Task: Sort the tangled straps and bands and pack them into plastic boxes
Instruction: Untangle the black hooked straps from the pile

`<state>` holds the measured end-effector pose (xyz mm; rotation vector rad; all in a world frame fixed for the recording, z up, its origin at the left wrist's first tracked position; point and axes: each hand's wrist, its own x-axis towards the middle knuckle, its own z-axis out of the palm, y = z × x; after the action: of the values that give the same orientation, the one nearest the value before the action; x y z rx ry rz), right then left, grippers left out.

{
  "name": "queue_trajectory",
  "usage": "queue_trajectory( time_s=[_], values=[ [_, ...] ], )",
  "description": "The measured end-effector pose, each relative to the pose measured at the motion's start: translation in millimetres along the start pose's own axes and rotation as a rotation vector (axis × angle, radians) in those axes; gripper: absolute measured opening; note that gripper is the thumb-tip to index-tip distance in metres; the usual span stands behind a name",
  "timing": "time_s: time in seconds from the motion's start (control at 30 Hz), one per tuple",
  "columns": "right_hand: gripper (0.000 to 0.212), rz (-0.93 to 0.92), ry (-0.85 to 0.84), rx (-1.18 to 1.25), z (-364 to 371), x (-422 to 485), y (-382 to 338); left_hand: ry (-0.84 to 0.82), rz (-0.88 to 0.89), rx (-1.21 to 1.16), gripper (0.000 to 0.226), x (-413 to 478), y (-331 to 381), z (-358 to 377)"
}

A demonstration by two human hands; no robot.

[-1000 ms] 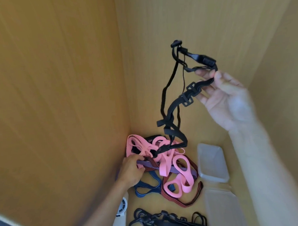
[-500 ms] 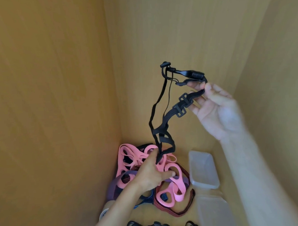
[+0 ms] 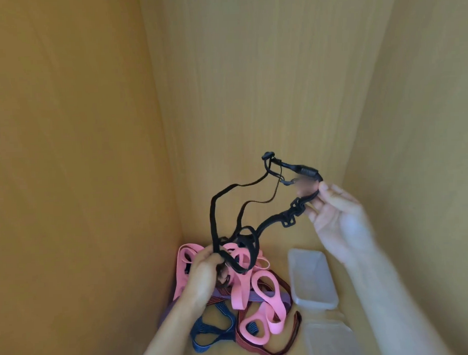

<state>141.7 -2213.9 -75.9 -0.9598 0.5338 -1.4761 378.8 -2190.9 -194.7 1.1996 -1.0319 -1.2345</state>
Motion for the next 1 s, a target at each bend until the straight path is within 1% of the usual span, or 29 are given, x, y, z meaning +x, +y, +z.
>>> queue_trajectory(
  time_s=[0.07,0.13,0.2,0.27,0.37,0.47,0.5,0.6,0.7,0.73,0.8,0.9,0.93,1.0],
  values=[
    [0.021,0.022,0.025,-0.004,-4,-5,8,-0.009,0.044,-0.004,0.022,-3,13,-1],
    [0.018,0.040,0.039,-0.022,-6,-10,14,-0.027,0.069,-0.043,0.020,-8,25,0],
    [0.018,0.051,0.043,-0.063,-8,-15,17,-0.062,0.082,-0.098,0.009,-11,38,2],
    [0.013,0.058,0.038,-0.115,-11,-19,20,-0.081,0.090,-0.150,0.018,-12,48,3],
    [0.006,0.046,0.010,-0.178,-13,-24,24,-0.059,0.082,-0.165,0.032,-12,60,6],
    [0.011,0.033,-0.061,-0.229,-14,-28,28,-0.102,0.087,-0.100,0.046,-12,74,13],
    [0.013,0.027,-0.091,-0.256,-14,-30,30,-0.135,0.092,-0.068,0.048,-12,78,15],
    [0.012,0.012,-0.176,-0.335,-16,-35,36,-0.229,0.101,-0.079,0.033,-11,83,21],
    [0.007,0.029,-0.250,-0.406,-17,-40,41,-0.232,0.102,-0.159,0.049,-13,85,25],
    [0.007,0.036,-0.261,-0.436,-18,-41,43,-0.212,0.101,-0.188,0.048,-13,85,26],
    [0.017,0.077,-0.283,-0.483,-19,-44,44,-0.156,0.095,-0.212,0.036,-12,81,27],
    [0.051,0.224,-0.317,-0.582,-16,-47,47,-0.172,0.116,-0.163,0.026,-11,76,29],
    [0.055,0.269,-0.306,-0.608,-14,-48,49,-0.197,0.129,-0.149,0.026,-12,75,30],
    [0.046,0.310,-0.282,-0.633,-11,-49,55,-0.237,0.155,-0.119,0.031,-13,75,32]
  ],
)
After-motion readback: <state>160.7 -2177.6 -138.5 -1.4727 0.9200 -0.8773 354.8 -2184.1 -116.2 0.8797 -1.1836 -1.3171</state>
